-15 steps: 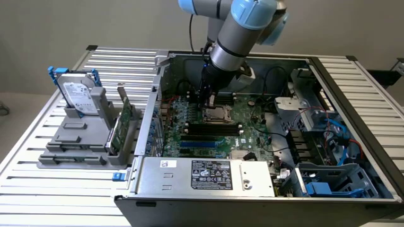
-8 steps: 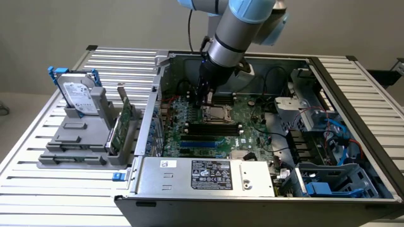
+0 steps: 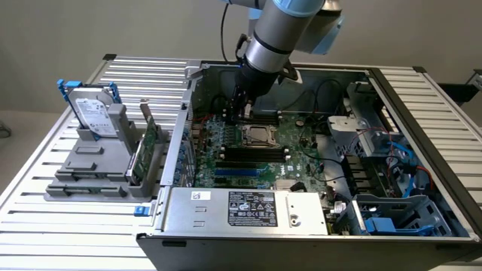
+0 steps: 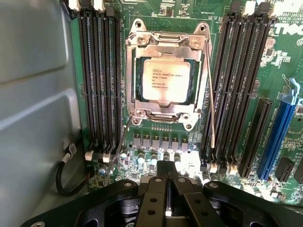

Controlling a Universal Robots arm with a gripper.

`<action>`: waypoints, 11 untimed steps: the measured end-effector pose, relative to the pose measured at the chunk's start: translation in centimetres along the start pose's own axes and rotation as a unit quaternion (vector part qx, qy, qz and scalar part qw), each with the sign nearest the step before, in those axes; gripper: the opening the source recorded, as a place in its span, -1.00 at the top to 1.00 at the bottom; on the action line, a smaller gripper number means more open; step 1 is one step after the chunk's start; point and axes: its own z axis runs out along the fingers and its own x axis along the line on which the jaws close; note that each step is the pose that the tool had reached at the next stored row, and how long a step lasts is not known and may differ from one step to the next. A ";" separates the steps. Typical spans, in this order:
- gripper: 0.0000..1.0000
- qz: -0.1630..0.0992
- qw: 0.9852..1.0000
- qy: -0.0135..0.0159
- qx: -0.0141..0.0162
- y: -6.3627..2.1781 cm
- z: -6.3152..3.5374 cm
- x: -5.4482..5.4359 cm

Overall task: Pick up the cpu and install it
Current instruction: 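Close the cpu cover, then install the first cpu locking lever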

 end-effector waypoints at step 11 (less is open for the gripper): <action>0.79 0.000 1.000 0.000 0.001 -0.01 -0.01 0.0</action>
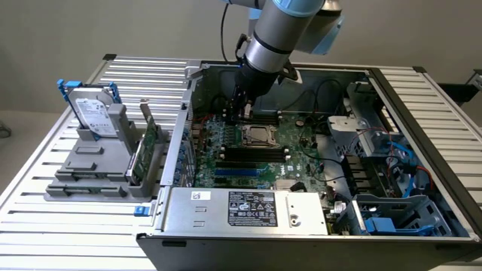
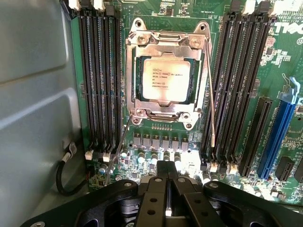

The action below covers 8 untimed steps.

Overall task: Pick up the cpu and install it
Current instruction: 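Install the first cpu locking lever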

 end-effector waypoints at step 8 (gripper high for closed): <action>0.79 0.003 1.000 0.004 0.000 -0.76 0.23 0.0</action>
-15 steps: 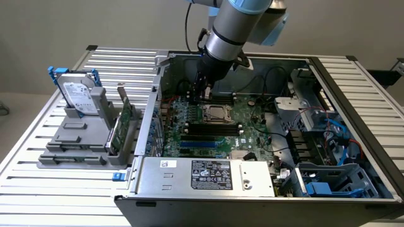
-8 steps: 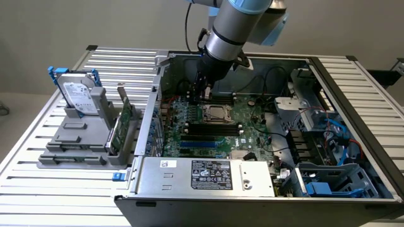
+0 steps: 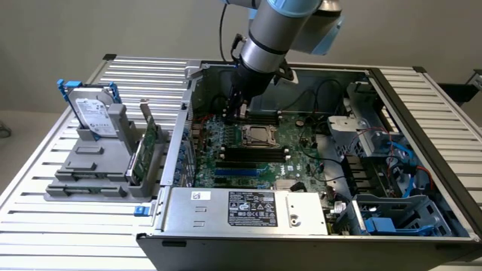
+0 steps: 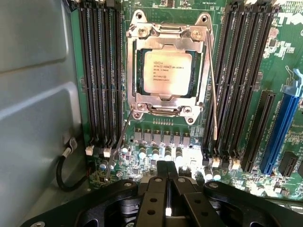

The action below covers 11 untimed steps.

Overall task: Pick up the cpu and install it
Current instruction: 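Install the first cpu locking lever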

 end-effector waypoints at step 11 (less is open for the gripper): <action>0.79 0.060 0.998 0.021 -0.002 -0.05 -0.08 -0.2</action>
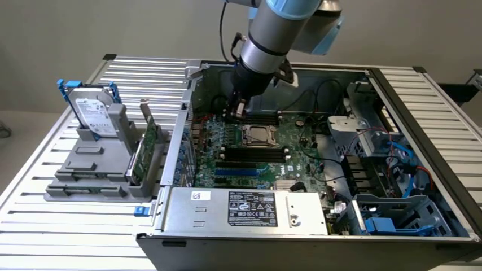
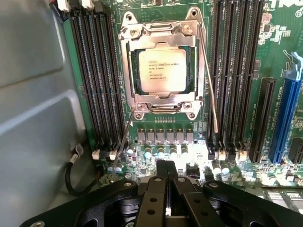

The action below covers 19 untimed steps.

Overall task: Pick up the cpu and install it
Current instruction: 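Install the first cpu locking lever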

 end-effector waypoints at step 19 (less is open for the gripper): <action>0.79 0.098 0.995 0.035 -0.010 -0.18 -0.74 -0.6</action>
